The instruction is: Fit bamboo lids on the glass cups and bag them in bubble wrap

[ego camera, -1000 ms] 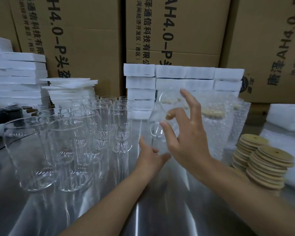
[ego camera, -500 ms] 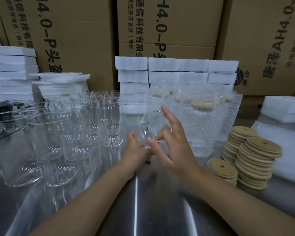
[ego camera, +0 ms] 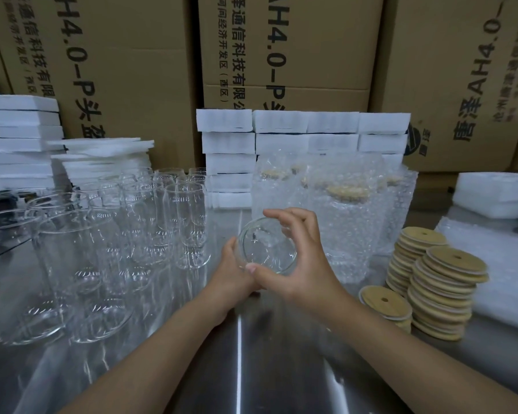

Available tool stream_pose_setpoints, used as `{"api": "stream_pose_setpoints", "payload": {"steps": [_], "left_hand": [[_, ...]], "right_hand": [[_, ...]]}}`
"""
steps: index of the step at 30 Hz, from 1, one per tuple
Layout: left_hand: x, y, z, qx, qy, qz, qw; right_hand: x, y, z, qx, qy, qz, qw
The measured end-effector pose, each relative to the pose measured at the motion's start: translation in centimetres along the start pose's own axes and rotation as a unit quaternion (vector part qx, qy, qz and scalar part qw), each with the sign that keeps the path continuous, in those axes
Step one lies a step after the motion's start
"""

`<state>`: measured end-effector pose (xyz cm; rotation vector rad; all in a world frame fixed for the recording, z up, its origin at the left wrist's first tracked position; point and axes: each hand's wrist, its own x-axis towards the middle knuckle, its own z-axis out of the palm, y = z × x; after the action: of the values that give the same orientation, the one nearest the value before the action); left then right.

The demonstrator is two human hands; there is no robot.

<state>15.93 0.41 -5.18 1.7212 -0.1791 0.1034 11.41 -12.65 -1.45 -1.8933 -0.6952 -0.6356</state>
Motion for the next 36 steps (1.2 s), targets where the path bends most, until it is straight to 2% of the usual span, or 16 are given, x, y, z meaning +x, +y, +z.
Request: {"api": "stream_pose_setpoints", "payload": {"steps": [6, 15, 24, 36], "left_hand": [[-0.5, 0.6, 0.0, 0.029, -0.021, 0.030, 0.999], [-0.1, 0.6, 0.1, 0.075, -0.055, 0.059, 0.994], [-0.1, 0.0, 0.4, 0.080, -0.061, 0.054, 0.993], [0.1, -0.5, 0.5, 0.054, -0.060, 0.048, 0.996]], "right_hand": [[0.0, 0.3, -0.1, 0.064, -0.005, 0.020, 0.998], [0.1, 1.2, 0.1, 0.077, 0.079, 0.045, 0.993], [0.2, 1.0, 0.2, 0.077, 0.106, 0.072, 0.989], [0.5, 1.3, -0.1, 0.121, 0.128, 0.066, 0.982]]}}
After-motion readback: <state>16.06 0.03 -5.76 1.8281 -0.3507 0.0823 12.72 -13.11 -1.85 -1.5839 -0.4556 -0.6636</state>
